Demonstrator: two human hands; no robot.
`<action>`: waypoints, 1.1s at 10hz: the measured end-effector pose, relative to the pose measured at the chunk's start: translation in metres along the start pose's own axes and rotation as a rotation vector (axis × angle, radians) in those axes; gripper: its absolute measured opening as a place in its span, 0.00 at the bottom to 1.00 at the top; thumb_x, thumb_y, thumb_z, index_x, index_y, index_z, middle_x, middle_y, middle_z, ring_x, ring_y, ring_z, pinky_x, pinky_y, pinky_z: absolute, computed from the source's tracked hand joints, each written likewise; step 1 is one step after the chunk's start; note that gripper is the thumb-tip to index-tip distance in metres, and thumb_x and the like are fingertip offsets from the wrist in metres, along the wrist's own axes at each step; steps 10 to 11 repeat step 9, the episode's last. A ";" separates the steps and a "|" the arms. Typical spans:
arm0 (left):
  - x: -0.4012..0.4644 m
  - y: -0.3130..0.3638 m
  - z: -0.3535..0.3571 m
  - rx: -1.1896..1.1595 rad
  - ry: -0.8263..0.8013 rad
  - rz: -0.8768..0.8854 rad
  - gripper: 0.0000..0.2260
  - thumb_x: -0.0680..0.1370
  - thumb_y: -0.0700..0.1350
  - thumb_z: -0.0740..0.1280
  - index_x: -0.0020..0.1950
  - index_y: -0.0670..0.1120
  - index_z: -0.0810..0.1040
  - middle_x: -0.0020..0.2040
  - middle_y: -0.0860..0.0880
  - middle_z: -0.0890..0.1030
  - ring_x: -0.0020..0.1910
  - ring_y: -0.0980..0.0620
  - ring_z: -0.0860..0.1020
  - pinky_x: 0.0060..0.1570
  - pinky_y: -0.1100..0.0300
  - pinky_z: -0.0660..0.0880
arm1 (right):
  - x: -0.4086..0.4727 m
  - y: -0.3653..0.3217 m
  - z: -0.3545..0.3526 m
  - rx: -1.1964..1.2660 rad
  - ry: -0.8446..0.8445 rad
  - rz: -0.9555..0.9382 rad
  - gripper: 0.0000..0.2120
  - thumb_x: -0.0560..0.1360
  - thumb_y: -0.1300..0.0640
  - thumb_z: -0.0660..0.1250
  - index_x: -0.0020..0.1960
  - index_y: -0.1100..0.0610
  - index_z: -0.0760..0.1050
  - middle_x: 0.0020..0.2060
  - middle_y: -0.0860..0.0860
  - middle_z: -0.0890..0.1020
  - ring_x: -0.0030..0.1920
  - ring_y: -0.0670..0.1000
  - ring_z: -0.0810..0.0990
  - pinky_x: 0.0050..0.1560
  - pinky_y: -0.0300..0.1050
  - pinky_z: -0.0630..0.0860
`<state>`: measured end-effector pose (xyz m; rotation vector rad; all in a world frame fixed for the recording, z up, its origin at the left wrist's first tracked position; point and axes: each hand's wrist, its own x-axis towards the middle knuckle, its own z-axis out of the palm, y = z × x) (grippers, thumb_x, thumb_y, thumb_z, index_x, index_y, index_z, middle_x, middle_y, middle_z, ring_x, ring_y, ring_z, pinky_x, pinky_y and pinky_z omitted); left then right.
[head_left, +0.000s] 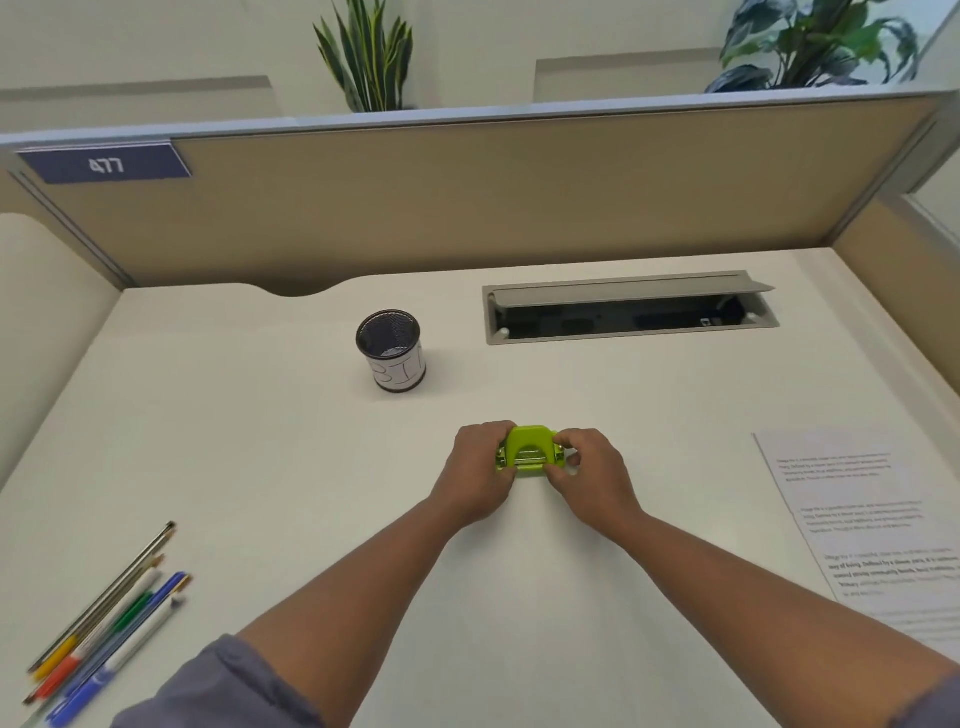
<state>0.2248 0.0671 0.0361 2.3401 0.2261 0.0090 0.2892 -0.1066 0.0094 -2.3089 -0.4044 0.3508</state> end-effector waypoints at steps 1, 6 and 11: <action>0.021 -0.004 -0.001 0.004 0.016 0.011 0.09 0.70 0.35 0.70 0.45 0.47 0.78 0.39 0.50 0.80 0.40 0.47 0.77 0.41 0.46 0.75 | 0.020 0.000 0.000 0.000 0.020 0.002 0.18 0.72 0.58 0.75 0.61 0.54 0.78 0.56 0.49 0.79 0.50 0.51 0.79 0.53 0.48 0.76; 0.079 -0.026 -0.002 0.027 0.016 0.012 0.10 0.72 0.36 0.72 0.52 0.47 0.78 0.46 0.49 0.82 0.44 0.47 0.77 0.46 0.47 0.77 | 0.080 -0.001 0.004 -0.059 0.071 -0.035 0.17 0.72 0.58 0.75 0.60 0.56 0.79 0.55 0.53 0.82 0.54 0.55 0.79 0.55 0.51 0.77; 0.077 -0.029 -0.004 0.148 -0.032 -0.046 0.33 0.76 0.48 0.72 0.78 0.45 0.64 0.76 0.45 0.67 0.74 0.44 0.65 0.71 0.52 0.64 | 0.080 -0.006 0.002 -0.087 0.034 -0.003 0.28 0.71 0.51 0.76 0.69 0.53 0.72 0.63 0.53 0.78 0.61 0.56 0.76 0.60 0.55 0.77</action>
